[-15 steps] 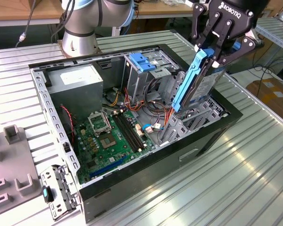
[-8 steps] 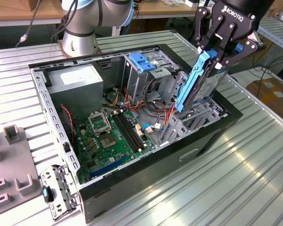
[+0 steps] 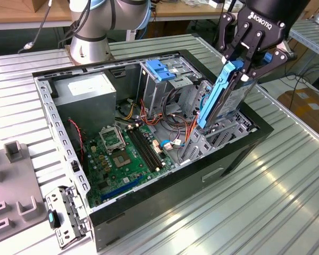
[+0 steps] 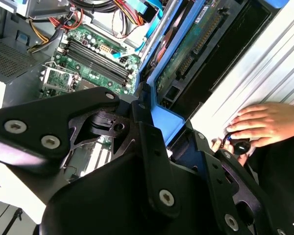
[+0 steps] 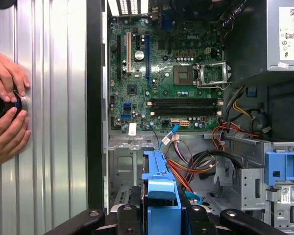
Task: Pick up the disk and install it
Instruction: 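Insert the disk into the insertion slot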
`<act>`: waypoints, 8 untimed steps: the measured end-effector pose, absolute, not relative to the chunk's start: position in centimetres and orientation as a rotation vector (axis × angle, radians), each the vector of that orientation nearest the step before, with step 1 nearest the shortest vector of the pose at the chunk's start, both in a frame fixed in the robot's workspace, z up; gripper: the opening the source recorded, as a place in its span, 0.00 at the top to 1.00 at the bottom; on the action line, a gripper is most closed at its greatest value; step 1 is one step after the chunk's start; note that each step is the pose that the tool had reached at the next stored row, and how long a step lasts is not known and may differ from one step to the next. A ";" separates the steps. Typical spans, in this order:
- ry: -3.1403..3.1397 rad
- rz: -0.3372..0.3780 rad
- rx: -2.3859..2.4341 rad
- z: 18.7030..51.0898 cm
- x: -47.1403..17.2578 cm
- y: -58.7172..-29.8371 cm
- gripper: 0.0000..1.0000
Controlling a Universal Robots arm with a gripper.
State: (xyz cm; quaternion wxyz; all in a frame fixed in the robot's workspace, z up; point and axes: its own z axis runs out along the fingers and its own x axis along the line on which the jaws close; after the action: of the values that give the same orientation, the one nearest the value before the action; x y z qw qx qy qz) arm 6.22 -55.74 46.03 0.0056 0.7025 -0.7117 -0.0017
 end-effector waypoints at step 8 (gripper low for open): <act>-2.228 -0.005 2.199 45.6 6.3 -55.7 0.63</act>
State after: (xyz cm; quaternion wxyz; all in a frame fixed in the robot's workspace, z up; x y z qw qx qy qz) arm 6.32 -55.74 45.61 0.0057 0.7025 -0.7117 -0.0016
